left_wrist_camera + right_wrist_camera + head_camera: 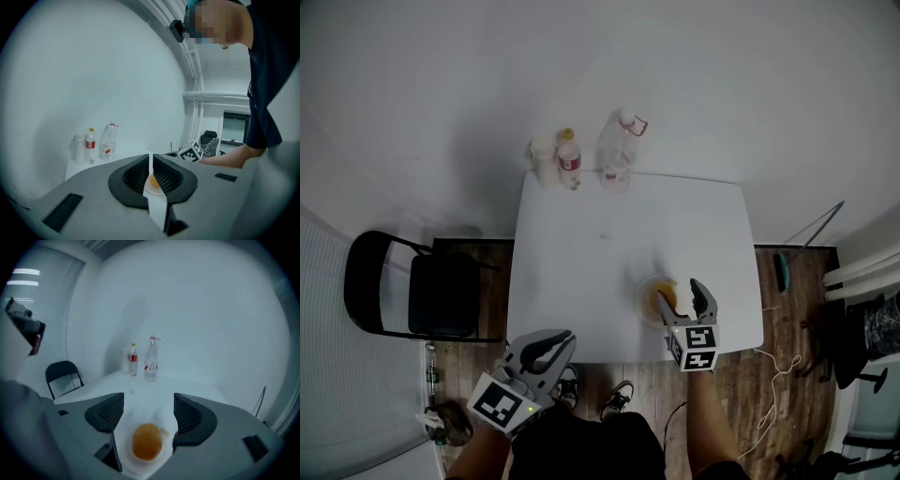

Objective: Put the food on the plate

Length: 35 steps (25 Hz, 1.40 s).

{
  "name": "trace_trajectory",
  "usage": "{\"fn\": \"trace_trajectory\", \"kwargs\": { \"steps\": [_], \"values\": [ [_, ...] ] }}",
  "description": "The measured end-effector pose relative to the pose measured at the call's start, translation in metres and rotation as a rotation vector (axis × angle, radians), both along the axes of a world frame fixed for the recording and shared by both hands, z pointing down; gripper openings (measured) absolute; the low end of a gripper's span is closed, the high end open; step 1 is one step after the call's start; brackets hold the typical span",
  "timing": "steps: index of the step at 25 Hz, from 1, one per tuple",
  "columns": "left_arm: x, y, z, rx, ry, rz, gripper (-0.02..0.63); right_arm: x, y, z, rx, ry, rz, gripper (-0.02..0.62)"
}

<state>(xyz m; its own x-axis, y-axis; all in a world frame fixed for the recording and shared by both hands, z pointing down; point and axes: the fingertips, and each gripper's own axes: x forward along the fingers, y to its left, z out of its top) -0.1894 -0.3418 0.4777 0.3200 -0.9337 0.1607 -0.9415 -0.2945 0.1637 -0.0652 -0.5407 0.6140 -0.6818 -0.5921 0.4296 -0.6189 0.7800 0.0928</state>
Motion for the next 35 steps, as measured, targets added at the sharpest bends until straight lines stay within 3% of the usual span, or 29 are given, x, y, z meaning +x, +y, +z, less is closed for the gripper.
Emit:
{"fn": "trace_trajectory", "kwargs": {
  "steps": [3, 8, 11, 14, 17, 19, 23, 27, 35],
  "values": [
    [0.006, 0.004, -0.015, 0.037, -0.002, 0.019, 0.043, 0.012, 0.018, -0.072, 0.104, -0.124, 0.003, 0.320],
    [0.023, -0.001, -0.074, 0.191, -0.009, 0.049, 0.043, 0.046, 0.054, -0.177, 0.249, -0.262, 0.029, 0.193],
    [0.043, -0.006, -0.112, 0.274, -0.044, 0.105, 0.043, 0.065, 0.081, -0.219, 0.313, -0.328, 0.034, 0.138],
    [0.064, -0.005, -0.133, 0.284, -0.063, 0.143, 0.043, 0.086, 0.108, -0.253, 0.382, -0.368, 0.039, 0.063],
    [0.084, -0.003, -0.152, 0.336, -0.062, 0.172, 0.043, 0.106, 0.130, -0.286, 0.444, -0.418, 0.027, 0.038],
    [0.097, -0.003, -0.162, 0.363, -0.067, 0.195, 0.043, 0.118, 0.140, -0.299, 0.459, -0.411, 0.027, 0.028],
    [0.114, 0.000, -0.163, 0.324, -0.071, 0.193, 0.043, 0.135, 0.156, -0.313, 0.444, -0.381, 0.038, 0.021],
    [0.128, 0.007, -0.164, 0.338, -0.091, 0.215, 0.043, 0.146, 0.168, -0.315, 0.437, -0.401, 0.035, 0.021],
    [0.126, 0.016, -0.161, 0.316, -0.103, 0.209, 0.043, 0.146, 0.172, -0.303, 0.386, -0.376, 0.052, 0.021]
  ]
}}
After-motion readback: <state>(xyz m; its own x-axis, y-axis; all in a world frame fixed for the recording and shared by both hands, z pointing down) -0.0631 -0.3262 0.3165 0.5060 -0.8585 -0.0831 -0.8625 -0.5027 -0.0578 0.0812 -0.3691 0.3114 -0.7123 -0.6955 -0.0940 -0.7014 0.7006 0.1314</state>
